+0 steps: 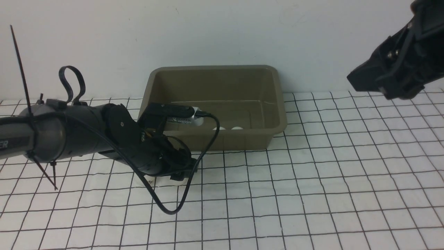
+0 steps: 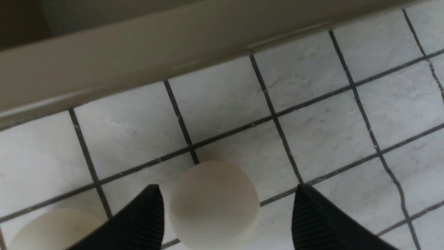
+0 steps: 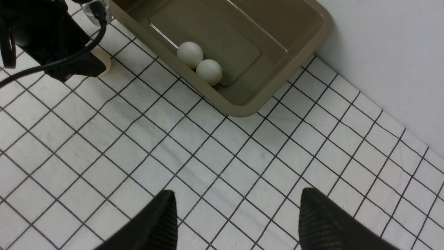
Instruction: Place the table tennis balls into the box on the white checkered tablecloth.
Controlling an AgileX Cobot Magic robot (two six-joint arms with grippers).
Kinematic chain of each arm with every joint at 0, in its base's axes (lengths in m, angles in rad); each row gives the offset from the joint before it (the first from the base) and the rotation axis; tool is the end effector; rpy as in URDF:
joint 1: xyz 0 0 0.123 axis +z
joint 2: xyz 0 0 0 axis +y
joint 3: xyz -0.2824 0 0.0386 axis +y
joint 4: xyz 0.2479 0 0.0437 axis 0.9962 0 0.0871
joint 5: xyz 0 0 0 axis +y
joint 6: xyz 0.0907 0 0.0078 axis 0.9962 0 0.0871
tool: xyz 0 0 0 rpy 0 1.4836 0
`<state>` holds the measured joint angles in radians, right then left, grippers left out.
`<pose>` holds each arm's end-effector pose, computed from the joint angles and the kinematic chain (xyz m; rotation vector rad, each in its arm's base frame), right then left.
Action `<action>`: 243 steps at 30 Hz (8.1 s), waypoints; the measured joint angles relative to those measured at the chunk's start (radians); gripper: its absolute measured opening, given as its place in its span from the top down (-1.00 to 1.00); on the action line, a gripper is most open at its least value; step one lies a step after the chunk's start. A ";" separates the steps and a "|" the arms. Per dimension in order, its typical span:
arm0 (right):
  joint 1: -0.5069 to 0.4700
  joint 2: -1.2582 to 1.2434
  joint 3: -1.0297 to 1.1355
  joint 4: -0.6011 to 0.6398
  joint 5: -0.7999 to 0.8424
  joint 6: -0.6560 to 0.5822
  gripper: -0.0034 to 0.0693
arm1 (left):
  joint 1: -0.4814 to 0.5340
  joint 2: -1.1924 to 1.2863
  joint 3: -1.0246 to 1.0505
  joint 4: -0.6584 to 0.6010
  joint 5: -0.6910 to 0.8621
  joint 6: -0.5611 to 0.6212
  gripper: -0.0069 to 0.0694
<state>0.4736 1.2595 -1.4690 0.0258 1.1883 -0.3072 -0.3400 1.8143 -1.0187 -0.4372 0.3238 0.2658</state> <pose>0.2132 0.1117 0.4271 -0.9367 2.2800 0.1059 0.3340 -0.1312 0.1651 0.2962 2.5848 -0.3551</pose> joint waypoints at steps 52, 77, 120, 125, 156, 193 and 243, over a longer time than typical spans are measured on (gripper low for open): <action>0.000 -0.009 0.000 0.009 0.006 0.000 -0.28 | 0.058 -0.050 -0.352 -0.084 0.272 0.359 -0.46; 0.000 -0.009 0.000 0.010 0.004 0.000 -0.28 | 0.117 -0.311 0.026 0.254 0.325 0.001 -0.27; 0.000 -0.009 0.000 0.027 0.003 0.000 -0.28 | -0.026 -0.086 -0.031 0.137 -0.503 0.281 -0.09; 0.000 -0.009 0.000 0.027 0.008 0.000 -0.28 | -0.009 0.038 -0.130 0.165 -0.421 0.264 -0.09; 0.000 -0.009 0.000 0.053 0.024 0.000 -0.28 | 0.446 -0.109 -0.260 -0.076 0.407 0.658 -0.54; 0.000 -0.009 0.000 0.098 0.027 -0.023 -0.28 | 0.437 0.013 -0.395 -0.462 0.407 1.018 -0.04; 0.000 -0.814 0.962 -0.342 -0.720 0.390 -0.25 | 0.298 0.038 -0.600 -0.328 0.500 0.760 -0.46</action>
<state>0.4736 0.4451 -0.5072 -0.3163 0.4688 0.0824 -0.0415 1.8527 -1.6186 -0.7650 0.8239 1.0261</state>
